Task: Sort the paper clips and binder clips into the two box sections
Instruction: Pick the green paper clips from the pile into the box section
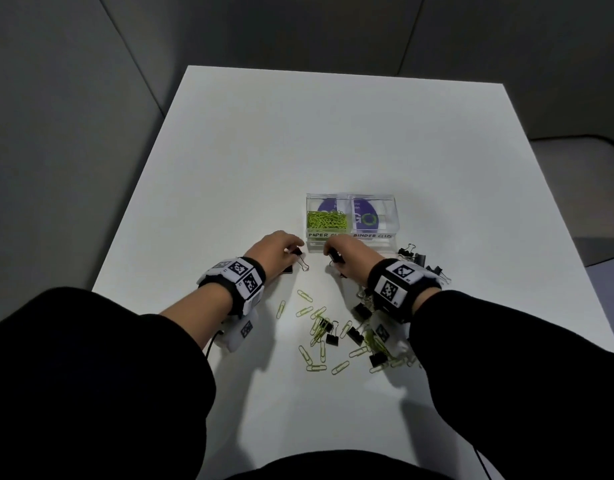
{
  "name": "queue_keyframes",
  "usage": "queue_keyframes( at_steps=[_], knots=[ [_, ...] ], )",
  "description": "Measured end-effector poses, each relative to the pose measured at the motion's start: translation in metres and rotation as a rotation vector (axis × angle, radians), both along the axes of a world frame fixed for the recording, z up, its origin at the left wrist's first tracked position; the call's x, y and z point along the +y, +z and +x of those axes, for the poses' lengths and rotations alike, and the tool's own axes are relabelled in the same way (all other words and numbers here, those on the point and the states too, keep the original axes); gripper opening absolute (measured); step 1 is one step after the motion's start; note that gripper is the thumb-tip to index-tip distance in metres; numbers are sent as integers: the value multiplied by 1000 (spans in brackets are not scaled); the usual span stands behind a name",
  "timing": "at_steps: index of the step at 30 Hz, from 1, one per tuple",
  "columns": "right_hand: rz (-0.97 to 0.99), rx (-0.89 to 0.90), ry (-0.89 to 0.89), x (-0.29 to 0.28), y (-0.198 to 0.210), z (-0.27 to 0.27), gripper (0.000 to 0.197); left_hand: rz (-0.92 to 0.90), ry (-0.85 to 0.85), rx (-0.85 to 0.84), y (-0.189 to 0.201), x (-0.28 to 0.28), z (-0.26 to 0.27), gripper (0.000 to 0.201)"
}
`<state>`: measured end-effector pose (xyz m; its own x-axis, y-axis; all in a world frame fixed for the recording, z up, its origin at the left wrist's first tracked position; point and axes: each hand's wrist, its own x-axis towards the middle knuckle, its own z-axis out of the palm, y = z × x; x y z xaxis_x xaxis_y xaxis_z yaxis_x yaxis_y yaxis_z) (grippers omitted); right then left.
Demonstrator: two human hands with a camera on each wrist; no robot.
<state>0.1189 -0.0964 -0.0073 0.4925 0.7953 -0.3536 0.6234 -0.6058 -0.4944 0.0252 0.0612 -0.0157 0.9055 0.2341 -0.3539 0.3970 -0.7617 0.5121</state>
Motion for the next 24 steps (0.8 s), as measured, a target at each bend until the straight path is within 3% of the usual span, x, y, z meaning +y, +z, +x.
queue_keyframes(
  at_steps=[6, 11, 13, 16, 20, 24],
  knots=[
    [12, -12, 48, 4, -3, 2, 44, 144, -188, 13, 1, 7, -16, 30],
    [68, -97, 86, -14, 9, 4, 40, 148, -450, 195, -5, 1, -46, 54],
    [24, -128, 89, -23, 13, 1, 31, 134, -441, 219, -9, -1, -51, 58],
    [-115, -185, 132, -36, 11, -9, 22, 108, -413, 180, -8, -5, -50, 47],
    [-194, -181, 254, -44, 7, -31, 29, 137, -384, 106, -8, -18, -44, 47],
    [-219, -208, 385, -45, 2, -56, 42, 202, -459, 77, -8, -27, -39, 40]
  ],
)
